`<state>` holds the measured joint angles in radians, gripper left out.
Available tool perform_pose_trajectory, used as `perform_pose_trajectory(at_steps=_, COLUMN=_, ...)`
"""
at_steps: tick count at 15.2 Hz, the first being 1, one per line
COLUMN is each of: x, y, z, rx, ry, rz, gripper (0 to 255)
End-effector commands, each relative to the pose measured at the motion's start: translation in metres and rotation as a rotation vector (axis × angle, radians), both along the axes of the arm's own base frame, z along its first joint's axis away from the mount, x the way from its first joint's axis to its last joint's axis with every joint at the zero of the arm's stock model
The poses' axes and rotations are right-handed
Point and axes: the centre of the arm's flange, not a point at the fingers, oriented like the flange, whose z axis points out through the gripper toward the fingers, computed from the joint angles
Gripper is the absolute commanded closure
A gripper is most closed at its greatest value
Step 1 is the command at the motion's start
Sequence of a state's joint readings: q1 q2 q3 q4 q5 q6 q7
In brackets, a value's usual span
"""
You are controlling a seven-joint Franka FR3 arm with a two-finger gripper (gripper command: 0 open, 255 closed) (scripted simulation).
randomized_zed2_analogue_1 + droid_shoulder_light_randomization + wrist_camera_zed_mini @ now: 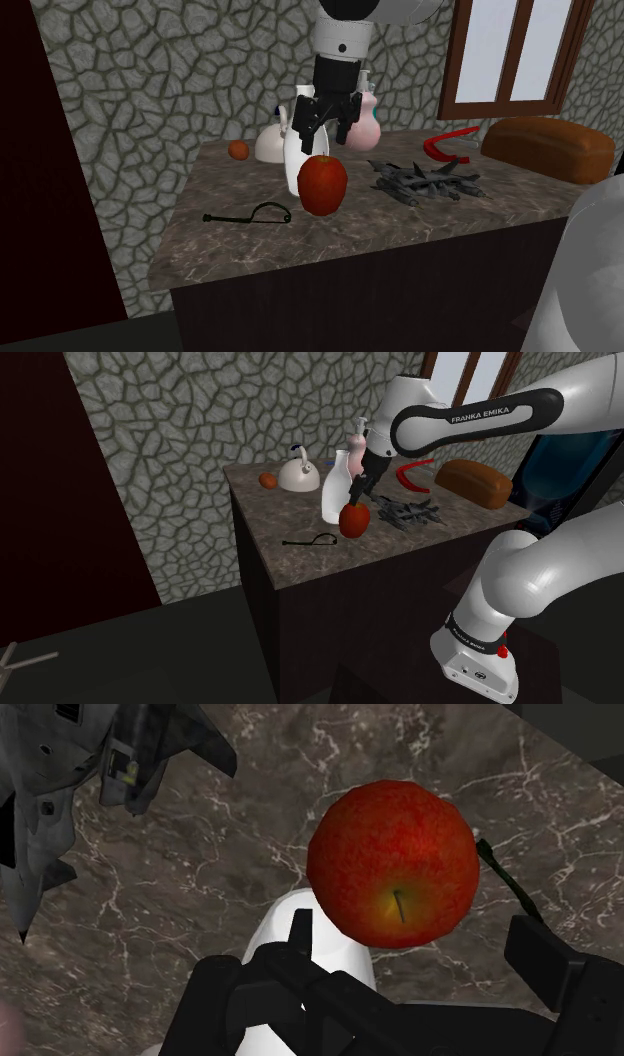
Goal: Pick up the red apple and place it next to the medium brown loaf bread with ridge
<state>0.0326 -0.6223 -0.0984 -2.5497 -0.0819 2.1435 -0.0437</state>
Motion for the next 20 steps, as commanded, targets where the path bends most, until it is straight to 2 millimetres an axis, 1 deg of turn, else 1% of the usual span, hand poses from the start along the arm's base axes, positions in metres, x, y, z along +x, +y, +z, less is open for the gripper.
perform_pose_trajectory(at_steps=1, x=0.001, y=0.0, z=-0.002, rx=0.0, ry=-0.001, rz=0.0, gripper=0)
perform_pose_trajectory(at_steps=7, x=0.001, y=0.0, z=-0.002, rx=0.0, ry=-0.001, rz=0.0, gripper=0)
perform_pose_trajectory(at_steps=8, x=0.001, y=0.0, z=-0.002, rx=0.0, ry=-0.001, rz=0.0, gripper=255)
perform_pose_trajectory(at_steps=17, x=0.001, y=0.0, z=-0.002, rx=0.0, ry=-0.001, rz=0.0, gripper=255)
perform_pose_trajectory(at_steps=20, x=0.001, y=0.0, z=0.014, rx=0.0, ry=-0.001, rz=0.0, gripper=255)
